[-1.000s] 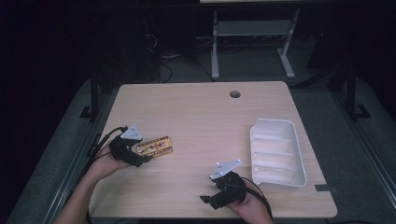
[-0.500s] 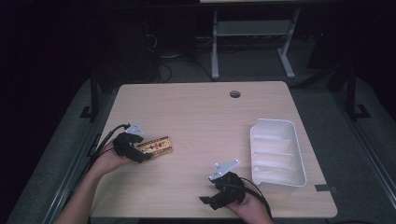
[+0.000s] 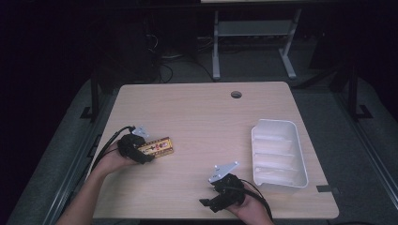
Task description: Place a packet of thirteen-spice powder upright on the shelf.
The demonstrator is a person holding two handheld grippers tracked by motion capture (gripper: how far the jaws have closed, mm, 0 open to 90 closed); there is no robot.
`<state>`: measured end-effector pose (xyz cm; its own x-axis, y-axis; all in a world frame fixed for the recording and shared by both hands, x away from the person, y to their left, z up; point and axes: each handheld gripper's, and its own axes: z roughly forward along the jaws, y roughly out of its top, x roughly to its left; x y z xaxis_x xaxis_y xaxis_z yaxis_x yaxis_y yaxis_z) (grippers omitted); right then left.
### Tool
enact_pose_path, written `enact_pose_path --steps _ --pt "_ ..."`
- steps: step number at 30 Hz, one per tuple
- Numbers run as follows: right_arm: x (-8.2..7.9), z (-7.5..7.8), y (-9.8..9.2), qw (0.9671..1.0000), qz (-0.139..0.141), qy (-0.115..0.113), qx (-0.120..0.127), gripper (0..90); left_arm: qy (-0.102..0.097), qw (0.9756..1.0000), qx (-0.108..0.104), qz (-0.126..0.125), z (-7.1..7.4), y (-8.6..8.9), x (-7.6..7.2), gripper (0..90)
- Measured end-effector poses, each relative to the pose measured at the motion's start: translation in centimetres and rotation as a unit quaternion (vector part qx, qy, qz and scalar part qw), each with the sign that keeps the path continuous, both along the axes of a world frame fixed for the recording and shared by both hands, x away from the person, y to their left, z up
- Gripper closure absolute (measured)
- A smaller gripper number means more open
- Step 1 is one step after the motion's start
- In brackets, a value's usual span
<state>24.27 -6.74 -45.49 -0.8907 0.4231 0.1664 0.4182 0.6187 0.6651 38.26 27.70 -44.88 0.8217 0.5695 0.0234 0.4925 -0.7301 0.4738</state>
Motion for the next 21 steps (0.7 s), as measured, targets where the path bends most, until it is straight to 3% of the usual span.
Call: enact_pose_path --steps 9,21 --pt "0.02 -0.01 0.02 1.0 0.0 -0.001 -0.002 23.9 0.013 0.9999 -0.007 0.005 0.19 0.4 0.02 30.6" --pt "0.27 0.27 -0.23 0.9999 -0.009 -0.001 0.01 27.4 0.011 0.9999 -0.002 0.01 0.81 0.4 -0.77 32.2"
